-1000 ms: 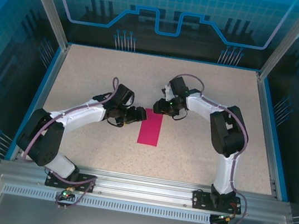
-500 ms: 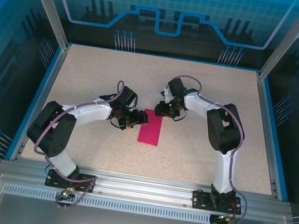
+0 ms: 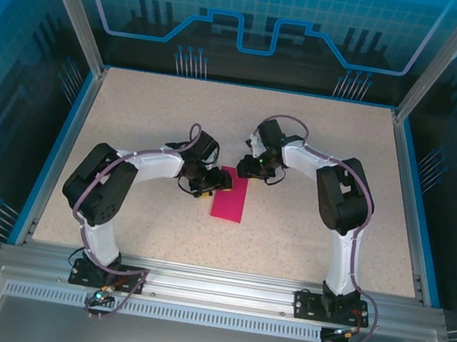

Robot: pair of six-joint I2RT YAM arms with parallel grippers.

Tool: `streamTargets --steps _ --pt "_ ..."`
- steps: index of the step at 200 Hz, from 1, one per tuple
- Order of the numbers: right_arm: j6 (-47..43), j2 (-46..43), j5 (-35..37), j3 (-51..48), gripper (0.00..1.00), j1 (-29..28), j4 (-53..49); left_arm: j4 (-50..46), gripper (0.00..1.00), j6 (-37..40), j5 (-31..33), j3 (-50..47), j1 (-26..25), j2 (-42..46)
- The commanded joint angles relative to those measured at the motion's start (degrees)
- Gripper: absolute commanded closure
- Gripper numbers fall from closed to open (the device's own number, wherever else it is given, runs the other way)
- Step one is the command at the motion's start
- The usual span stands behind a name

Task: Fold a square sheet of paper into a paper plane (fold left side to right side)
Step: Third fold the triangle at the center of the table.

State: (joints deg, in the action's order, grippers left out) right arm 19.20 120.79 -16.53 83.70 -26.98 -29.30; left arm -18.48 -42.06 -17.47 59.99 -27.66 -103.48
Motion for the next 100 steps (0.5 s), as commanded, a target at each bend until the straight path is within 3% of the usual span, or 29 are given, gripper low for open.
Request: streamTargets --steps 1,100 --pt "-0.7 2.6 -0.3 -1.2 0.61 0.1 -1.9 -0.4 0.35 -0.7 -1.5 1.5 -0.5 -1.3" --pt "-0.8 3.1 -0.4 -1.3 0.62 0.4 -1.6 0.0 0.52 -1.2 -0.7 -0.5 -0.9 0.9"
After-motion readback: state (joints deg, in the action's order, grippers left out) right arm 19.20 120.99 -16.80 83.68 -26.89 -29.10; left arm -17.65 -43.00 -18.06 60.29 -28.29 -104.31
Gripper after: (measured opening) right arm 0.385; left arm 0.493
